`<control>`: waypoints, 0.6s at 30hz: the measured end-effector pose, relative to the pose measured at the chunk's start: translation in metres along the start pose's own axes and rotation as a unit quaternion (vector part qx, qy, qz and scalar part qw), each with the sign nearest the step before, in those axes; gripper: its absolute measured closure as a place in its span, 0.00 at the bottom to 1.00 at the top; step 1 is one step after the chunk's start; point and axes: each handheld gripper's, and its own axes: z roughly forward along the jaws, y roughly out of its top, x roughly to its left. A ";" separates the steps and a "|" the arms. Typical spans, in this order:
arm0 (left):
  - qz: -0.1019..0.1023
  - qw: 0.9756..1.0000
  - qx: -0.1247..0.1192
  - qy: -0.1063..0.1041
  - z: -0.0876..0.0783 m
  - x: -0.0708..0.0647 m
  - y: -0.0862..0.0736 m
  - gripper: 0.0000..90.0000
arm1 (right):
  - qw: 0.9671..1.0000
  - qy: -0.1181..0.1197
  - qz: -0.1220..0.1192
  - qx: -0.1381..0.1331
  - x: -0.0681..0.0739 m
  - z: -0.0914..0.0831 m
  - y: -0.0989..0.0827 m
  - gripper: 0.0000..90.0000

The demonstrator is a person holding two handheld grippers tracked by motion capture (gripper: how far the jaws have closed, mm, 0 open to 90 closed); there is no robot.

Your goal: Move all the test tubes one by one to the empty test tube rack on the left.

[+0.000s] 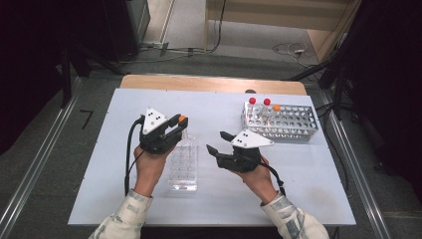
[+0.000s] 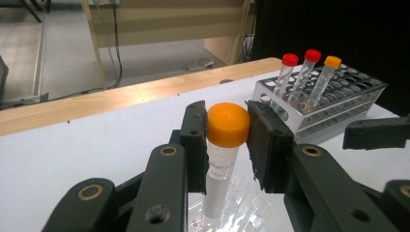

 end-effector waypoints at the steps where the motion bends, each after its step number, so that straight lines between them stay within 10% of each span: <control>1: 0.000 1.000 0.001 0.002 0.002 0.000 -0.002 0.78 | 1.000 0.000 -0.001 0.000 0.000 0.000 0.000 0.40; 18: -0.001 0.999 0.049 0.012 0.021 0.000 -0.024 0.78 | 1.000 -0.003 -0.002 0.003 -0.001 0.001 -0.001 0.40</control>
